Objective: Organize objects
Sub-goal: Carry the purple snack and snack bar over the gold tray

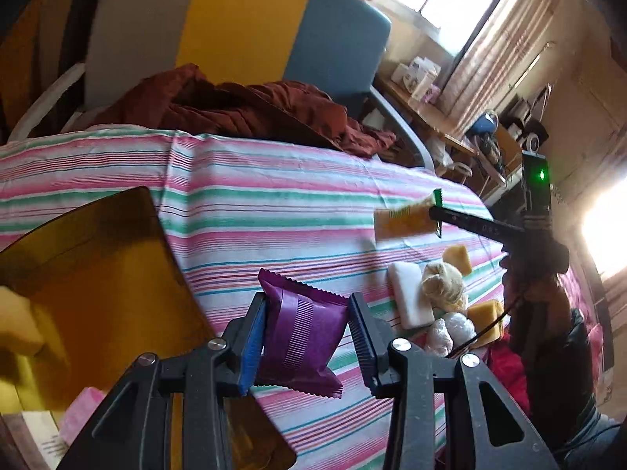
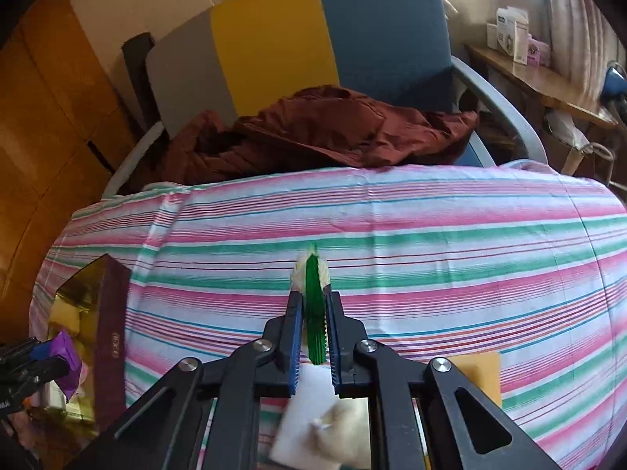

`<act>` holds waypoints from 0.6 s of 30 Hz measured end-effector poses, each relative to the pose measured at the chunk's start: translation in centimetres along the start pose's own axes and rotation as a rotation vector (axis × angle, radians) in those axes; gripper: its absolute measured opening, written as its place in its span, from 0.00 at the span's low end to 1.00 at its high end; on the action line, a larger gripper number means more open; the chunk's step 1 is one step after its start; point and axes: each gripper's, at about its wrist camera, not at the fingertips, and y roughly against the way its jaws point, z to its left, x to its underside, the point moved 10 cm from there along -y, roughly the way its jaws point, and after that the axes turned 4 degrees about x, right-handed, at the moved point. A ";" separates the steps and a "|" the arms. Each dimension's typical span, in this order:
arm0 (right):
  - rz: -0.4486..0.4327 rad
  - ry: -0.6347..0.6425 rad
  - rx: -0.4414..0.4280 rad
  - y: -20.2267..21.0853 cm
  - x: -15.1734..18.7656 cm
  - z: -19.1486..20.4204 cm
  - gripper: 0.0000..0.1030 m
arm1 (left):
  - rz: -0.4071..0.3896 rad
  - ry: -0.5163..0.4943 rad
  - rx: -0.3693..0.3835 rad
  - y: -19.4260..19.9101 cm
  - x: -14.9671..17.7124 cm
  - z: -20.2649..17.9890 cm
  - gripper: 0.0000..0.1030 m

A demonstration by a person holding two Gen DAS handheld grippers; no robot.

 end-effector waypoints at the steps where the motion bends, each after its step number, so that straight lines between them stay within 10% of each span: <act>1: -0.003 0.009 0.001 0.3 0.0 0.6 0.11 | -0.010 0.011 0.001 0.6 0.0 0.4 0.40; 18: -0.081 0.164 -0.142 5.7 -0.8 13.7 0.10 | -0.176 0.121 -0.032 10.6 0.8 6.8 0.40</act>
